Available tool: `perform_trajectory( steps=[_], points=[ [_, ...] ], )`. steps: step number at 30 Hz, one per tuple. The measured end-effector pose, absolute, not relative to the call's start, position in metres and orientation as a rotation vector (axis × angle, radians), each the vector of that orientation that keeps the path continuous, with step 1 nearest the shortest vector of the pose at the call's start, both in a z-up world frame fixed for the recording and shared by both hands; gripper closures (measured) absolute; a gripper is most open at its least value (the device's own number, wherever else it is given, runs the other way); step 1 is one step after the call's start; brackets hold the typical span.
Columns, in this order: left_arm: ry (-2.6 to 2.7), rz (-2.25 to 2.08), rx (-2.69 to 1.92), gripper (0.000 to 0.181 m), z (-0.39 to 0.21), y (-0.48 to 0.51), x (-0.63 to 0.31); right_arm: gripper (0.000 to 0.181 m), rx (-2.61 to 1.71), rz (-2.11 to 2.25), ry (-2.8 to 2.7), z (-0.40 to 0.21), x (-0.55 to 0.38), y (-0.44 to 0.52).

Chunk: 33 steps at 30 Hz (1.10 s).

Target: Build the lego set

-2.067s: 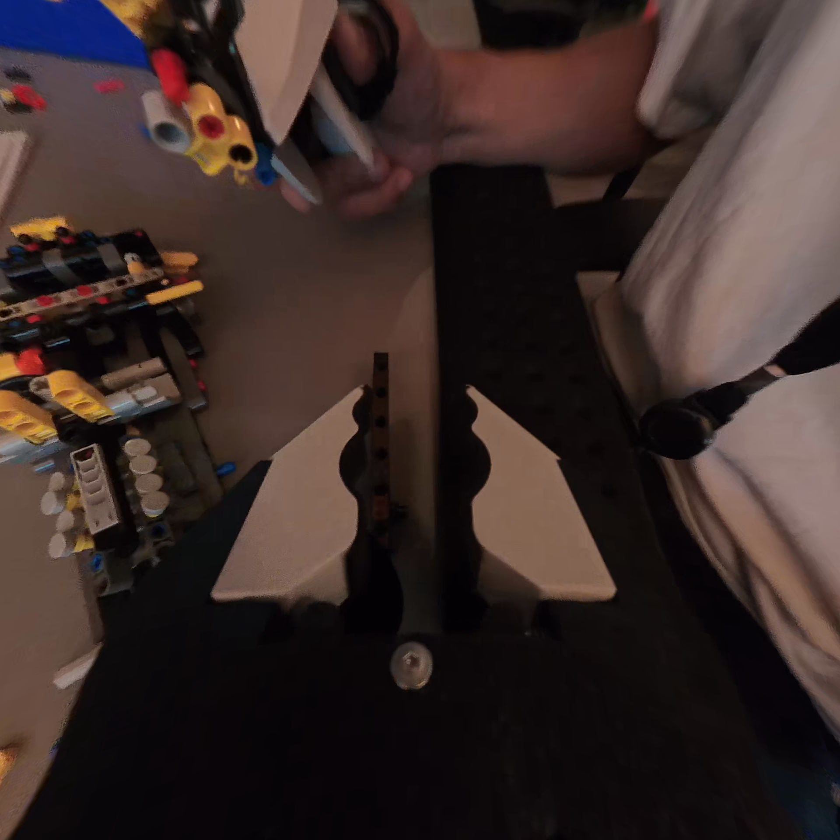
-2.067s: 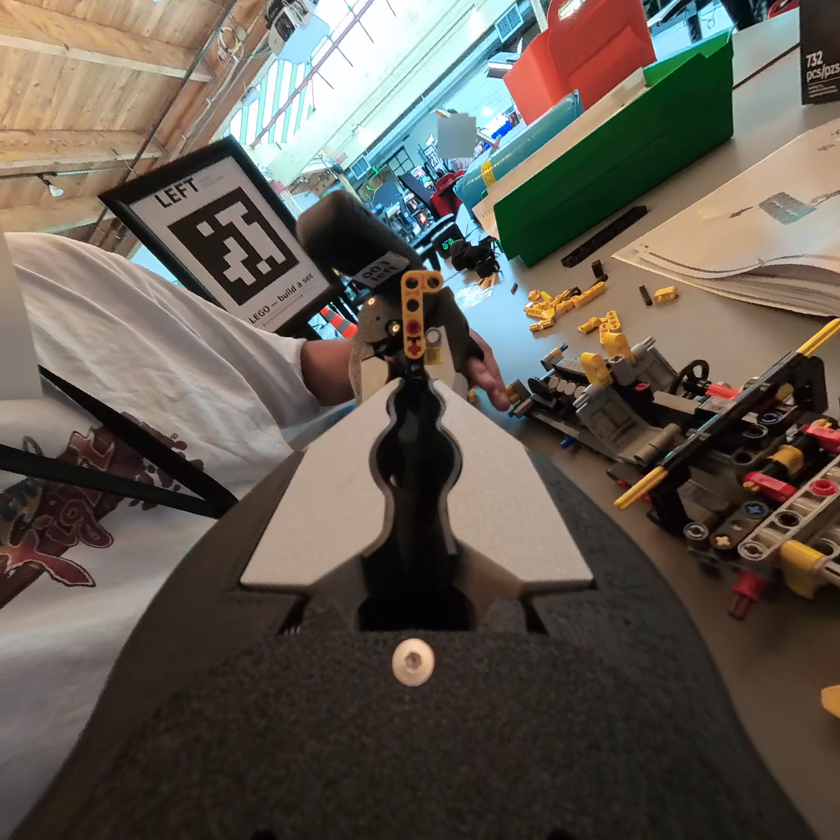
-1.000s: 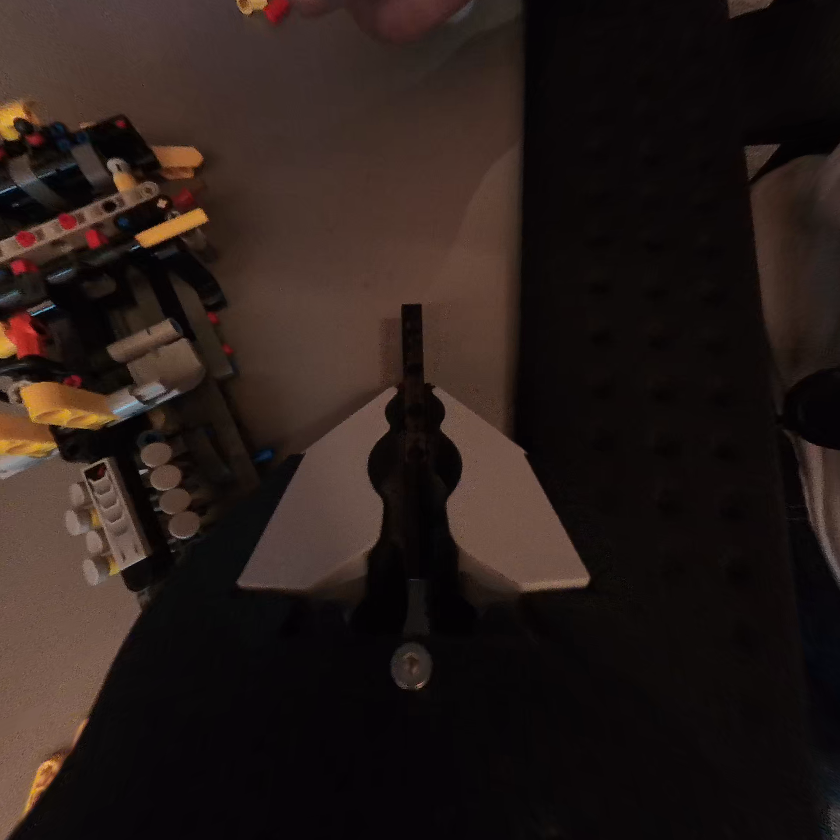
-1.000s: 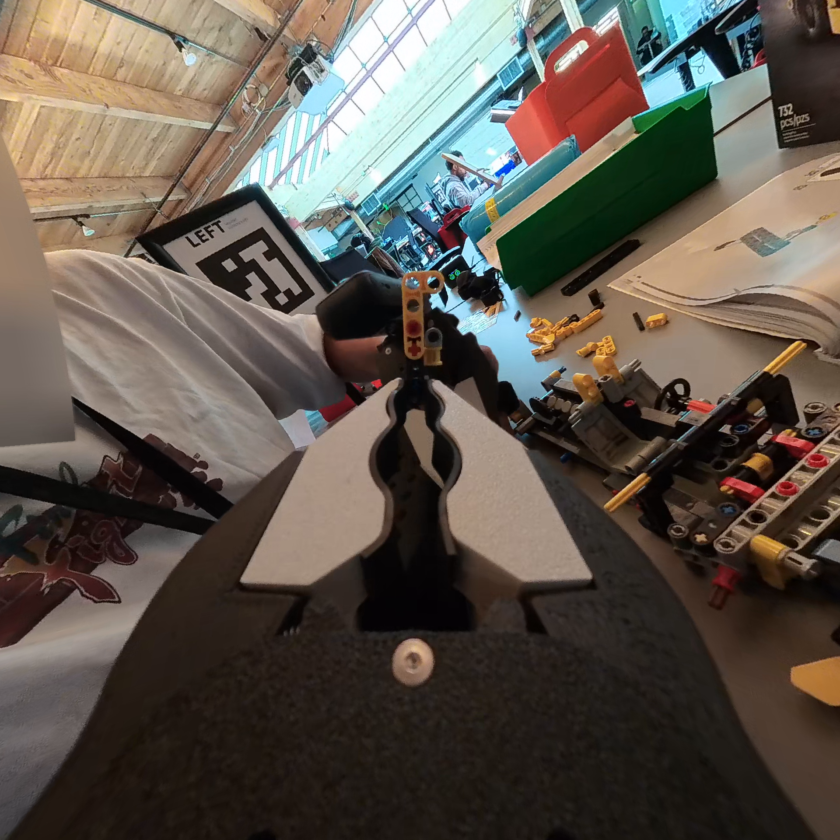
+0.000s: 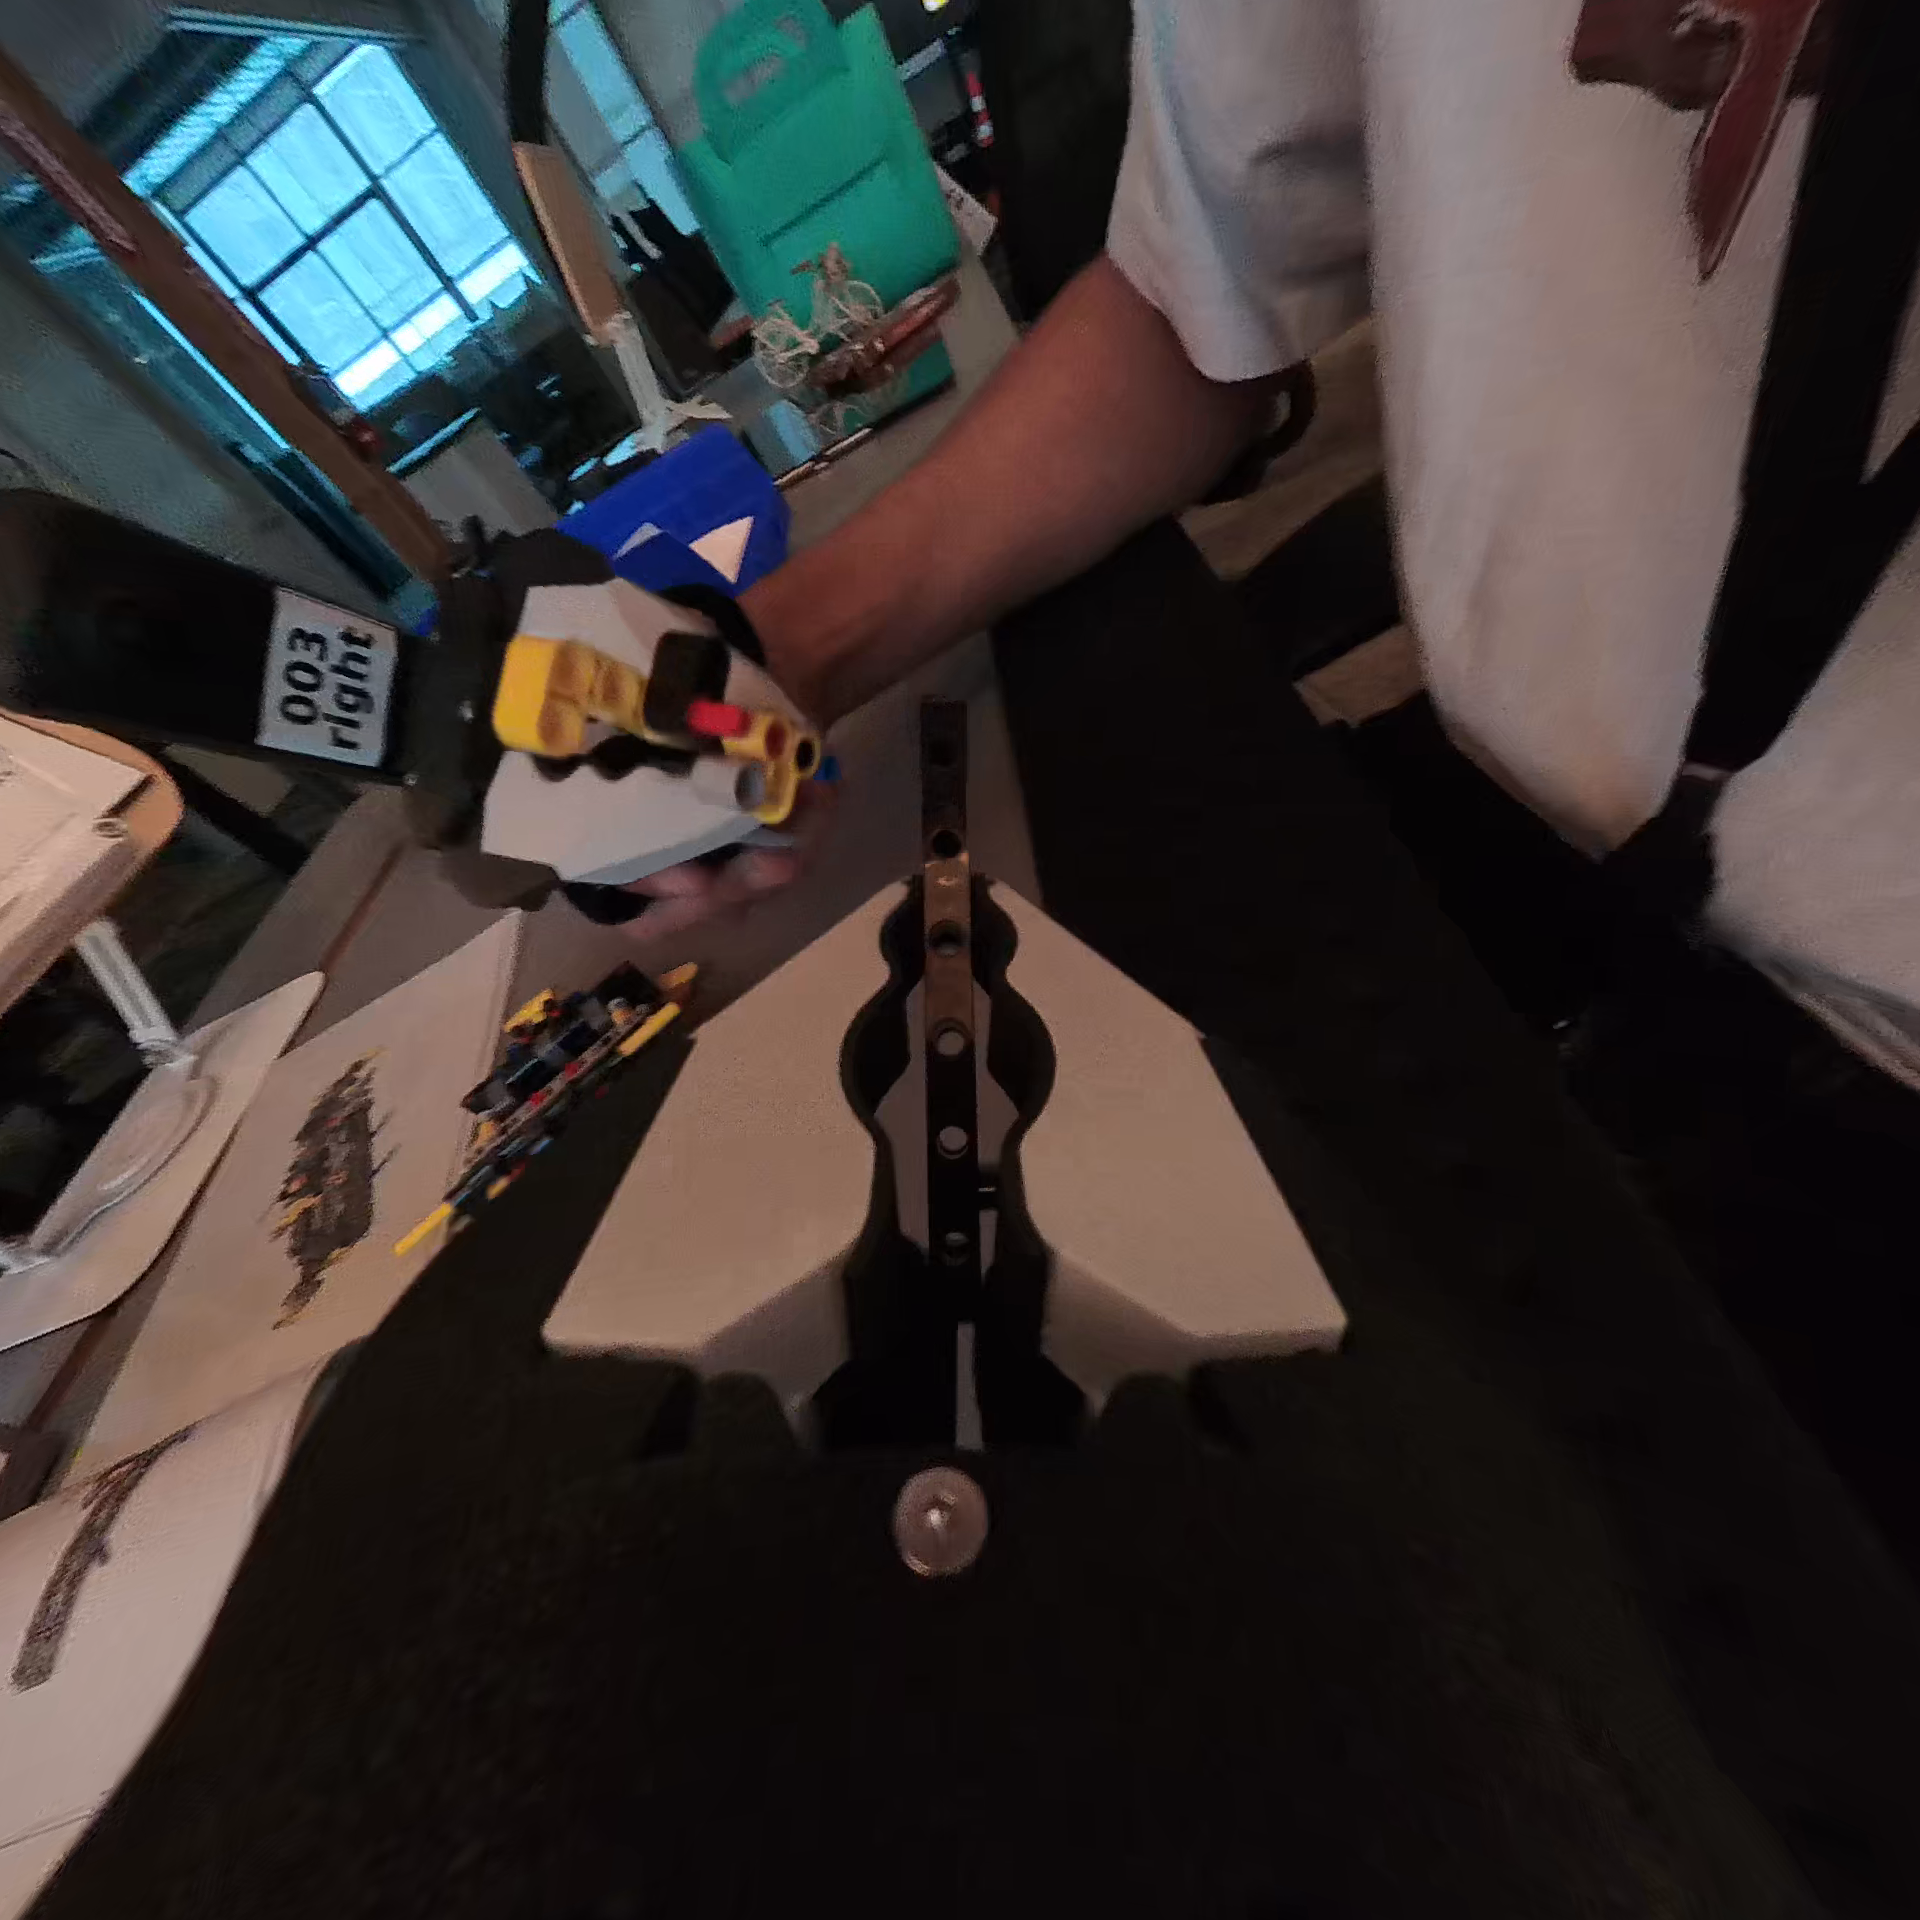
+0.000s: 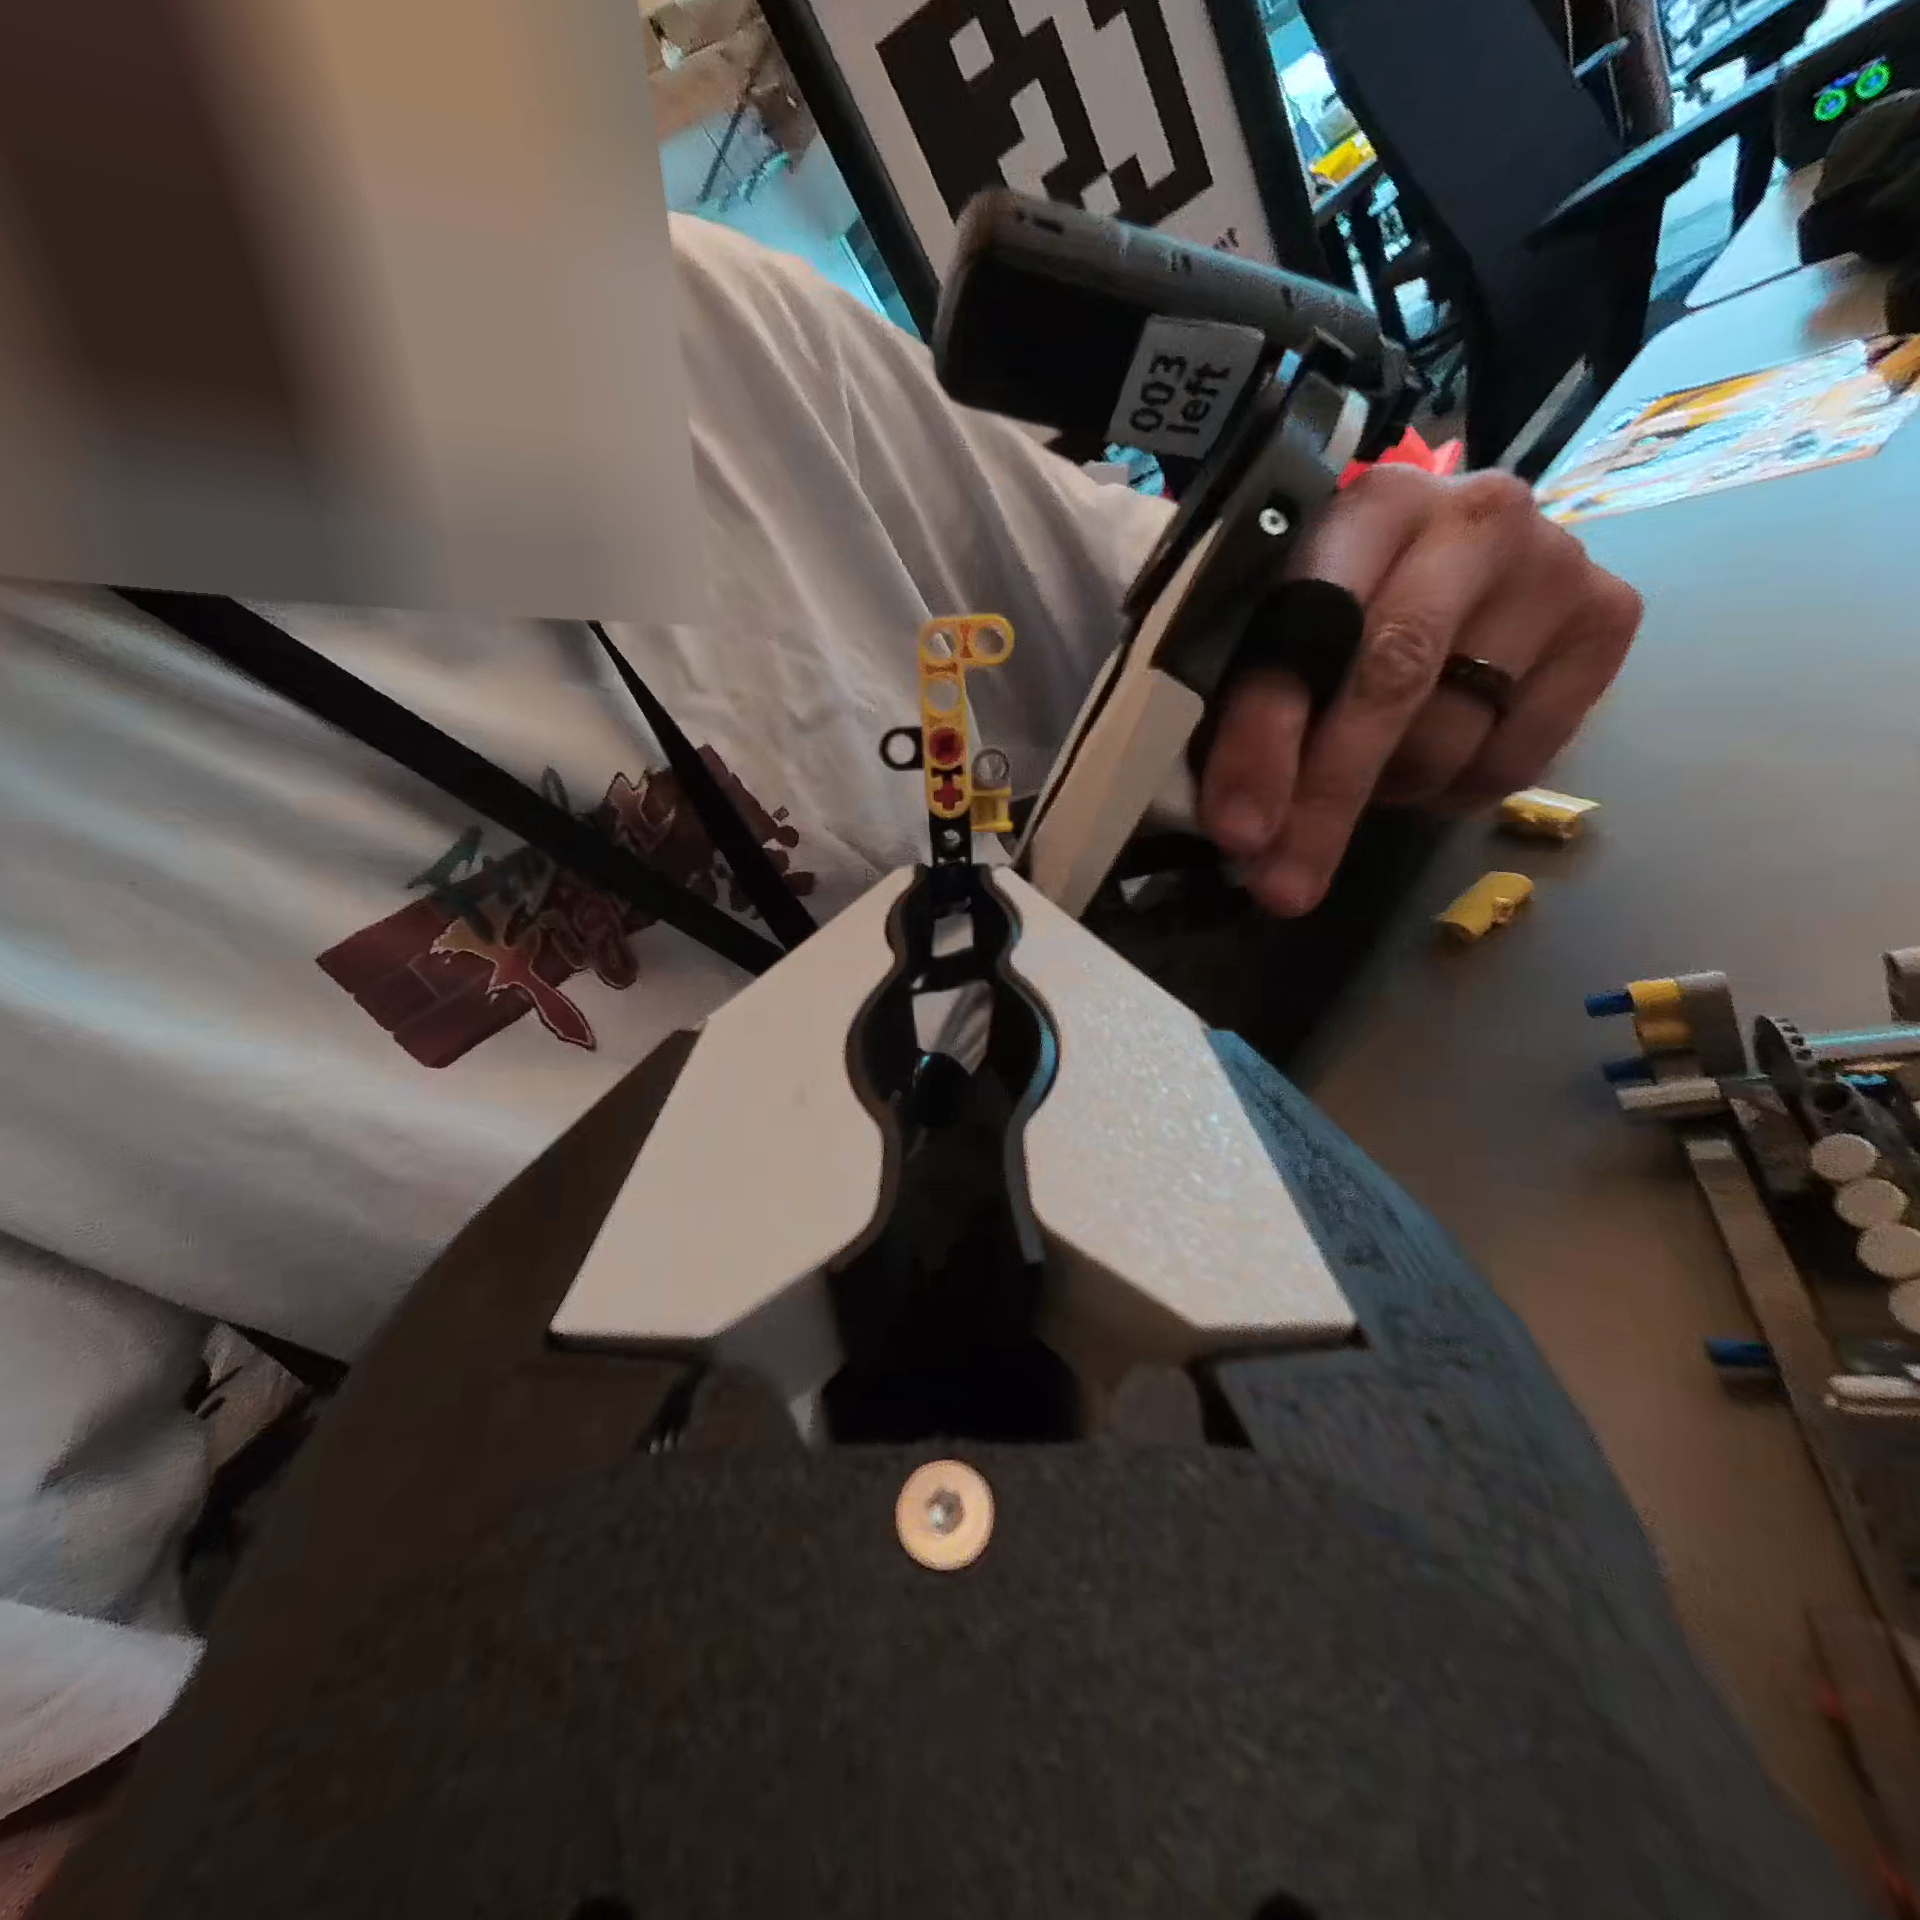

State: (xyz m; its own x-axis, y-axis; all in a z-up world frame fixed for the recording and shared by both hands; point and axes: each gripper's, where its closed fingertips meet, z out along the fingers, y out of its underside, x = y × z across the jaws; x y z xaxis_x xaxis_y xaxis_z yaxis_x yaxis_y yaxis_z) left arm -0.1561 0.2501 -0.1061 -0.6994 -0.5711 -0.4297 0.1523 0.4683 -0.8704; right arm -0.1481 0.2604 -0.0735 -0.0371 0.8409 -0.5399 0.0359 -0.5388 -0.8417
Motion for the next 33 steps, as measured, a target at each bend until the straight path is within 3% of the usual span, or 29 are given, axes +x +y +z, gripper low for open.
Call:
perform_trajectory(
  steps=[33],
  points=[
    [2.110, -1.827, -0.438, 0.171, -0.085, 0.249, -0.174, 0.175, -1.668, 1.924, -0.884, -0.077, -0.172, 0.254]
  ],
)
